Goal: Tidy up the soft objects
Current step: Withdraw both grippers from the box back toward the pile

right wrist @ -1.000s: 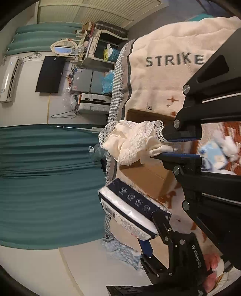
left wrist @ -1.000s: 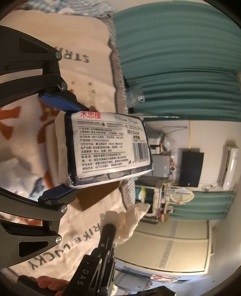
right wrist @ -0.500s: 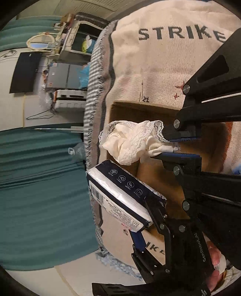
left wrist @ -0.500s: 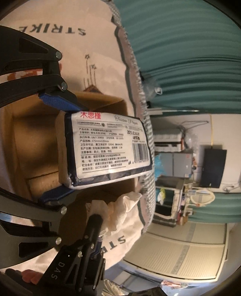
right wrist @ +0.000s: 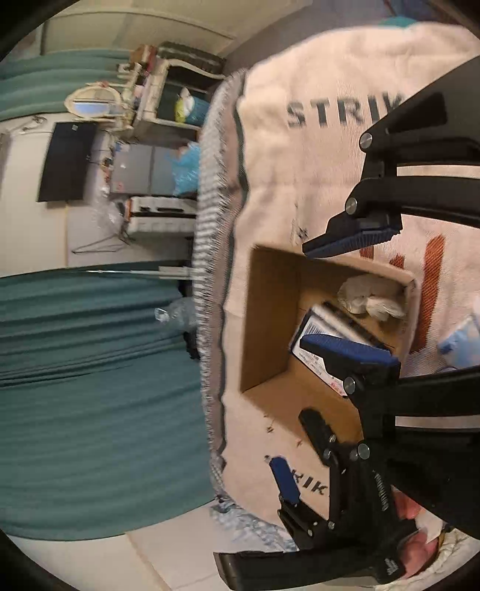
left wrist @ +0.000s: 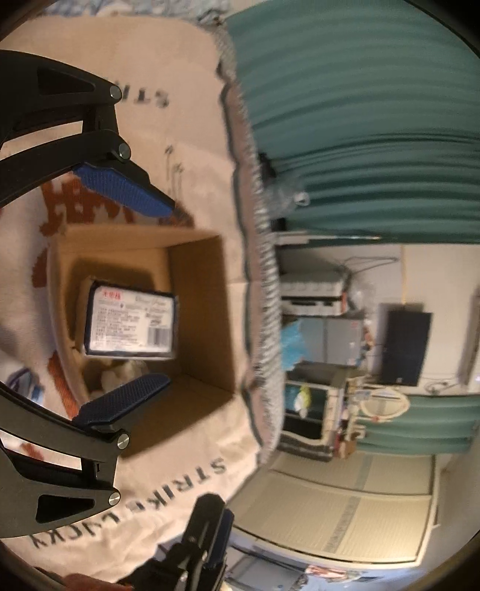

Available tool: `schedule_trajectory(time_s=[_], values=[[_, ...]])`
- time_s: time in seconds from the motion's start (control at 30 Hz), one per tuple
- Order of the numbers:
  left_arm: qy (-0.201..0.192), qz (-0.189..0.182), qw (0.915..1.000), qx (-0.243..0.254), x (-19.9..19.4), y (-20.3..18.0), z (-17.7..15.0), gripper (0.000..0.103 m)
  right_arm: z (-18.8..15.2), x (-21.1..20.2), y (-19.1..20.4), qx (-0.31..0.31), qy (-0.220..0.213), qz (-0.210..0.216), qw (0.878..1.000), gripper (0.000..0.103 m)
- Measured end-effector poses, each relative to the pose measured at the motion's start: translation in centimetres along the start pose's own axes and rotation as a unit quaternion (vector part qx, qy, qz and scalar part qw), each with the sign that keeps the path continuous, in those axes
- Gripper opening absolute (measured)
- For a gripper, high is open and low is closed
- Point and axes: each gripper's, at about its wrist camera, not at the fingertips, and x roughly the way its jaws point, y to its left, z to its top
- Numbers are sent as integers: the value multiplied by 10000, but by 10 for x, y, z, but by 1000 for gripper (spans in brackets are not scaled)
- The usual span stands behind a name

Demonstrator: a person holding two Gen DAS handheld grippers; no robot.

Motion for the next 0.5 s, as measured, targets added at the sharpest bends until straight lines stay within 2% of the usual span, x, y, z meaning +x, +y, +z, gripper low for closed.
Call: schedule_trajectory(time_s=[0.23, 0.3, 0.4, 0.5], values=[[-622, 161, 9979, -17, -113, -5, 25, 88, 17, -118, 17, -95, -515, -268, 9983, 58], [-753, 200, 9970, 20, -137, -8, 26, 88, 16, -150, 24, -154, -658, -324, 9972, 65], [-859, 258, 9960, -18, -169, -11, 22, 96, 8, -185, 33, -200, -697, -336, 9968, 85], [-861, 182, 9961, -69, -192, -13, 10, 96, -9, -207, 42, -253, -592, -330, 9974, 91]])
